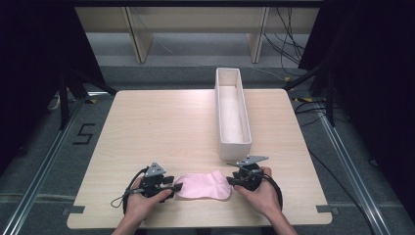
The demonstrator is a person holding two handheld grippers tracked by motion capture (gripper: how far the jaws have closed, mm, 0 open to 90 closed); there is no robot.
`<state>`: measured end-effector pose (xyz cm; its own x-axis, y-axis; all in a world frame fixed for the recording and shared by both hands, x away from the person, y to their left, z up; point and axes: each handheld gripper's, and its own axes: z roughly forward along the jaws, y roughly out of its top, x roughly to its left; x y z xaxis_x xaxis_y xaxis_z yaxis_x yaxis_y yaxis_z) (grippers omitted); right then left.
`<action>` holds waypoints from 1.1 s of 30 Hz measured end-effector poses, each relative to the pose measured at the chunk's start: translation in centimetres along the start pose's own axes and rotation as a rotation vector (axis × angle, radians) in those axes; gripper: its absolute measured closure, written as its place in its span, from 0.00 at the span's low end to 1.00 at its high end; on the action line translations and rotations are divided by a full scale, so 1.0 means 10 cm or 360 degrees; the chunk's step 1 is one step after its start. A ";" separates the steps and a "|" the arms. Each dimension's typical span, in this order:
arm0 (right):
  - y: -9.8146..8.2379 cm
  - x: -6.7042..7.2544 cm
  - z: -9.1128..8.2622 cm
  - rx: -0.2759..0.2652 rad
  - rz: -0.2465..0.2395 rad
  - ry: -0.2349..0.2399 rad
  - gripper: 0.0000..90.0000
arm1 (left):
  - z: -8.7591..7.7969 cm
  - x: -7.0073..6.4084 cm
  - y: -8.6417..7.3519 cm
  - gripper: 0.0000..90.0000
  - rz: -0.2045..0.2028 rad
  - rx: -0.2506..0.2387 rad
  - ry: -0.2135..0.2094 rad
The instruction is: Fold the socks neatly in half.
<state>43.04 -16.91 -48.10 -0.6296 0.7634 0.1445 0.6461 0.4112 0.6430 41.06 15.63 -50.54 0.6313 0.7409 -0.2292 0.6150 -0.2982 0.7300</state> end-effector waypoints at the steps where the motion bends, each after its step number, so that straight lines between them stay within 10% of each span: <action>1: 0.00 0.01 0.01 0.0002 0.0002 -0.0009 0.73 | 0.02 0.00 -0.01 0.58 -0.0005 0.0000 0.0002; 12: 0.00 0.02 0.10 0.0060 -0.0009 0.0021 0.79 | 0.05 -0.07 0.00 0.70 0.0067 0.0033 -0.0007; 33: 0.02 0.04 0.13 0.0084 0.0004 0.0059 0.85 | -0.07 -0.08 0.09 0.89 -0.0121 -0.0036 -0.0136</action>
<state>43.49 -15.85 -48.87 -0.6429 0.7459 0.1741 0.6688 0.4359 0.6022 40.78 15.19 -49.29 0.6220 0.7064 -0.3377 0.6523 -0.2289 0.7226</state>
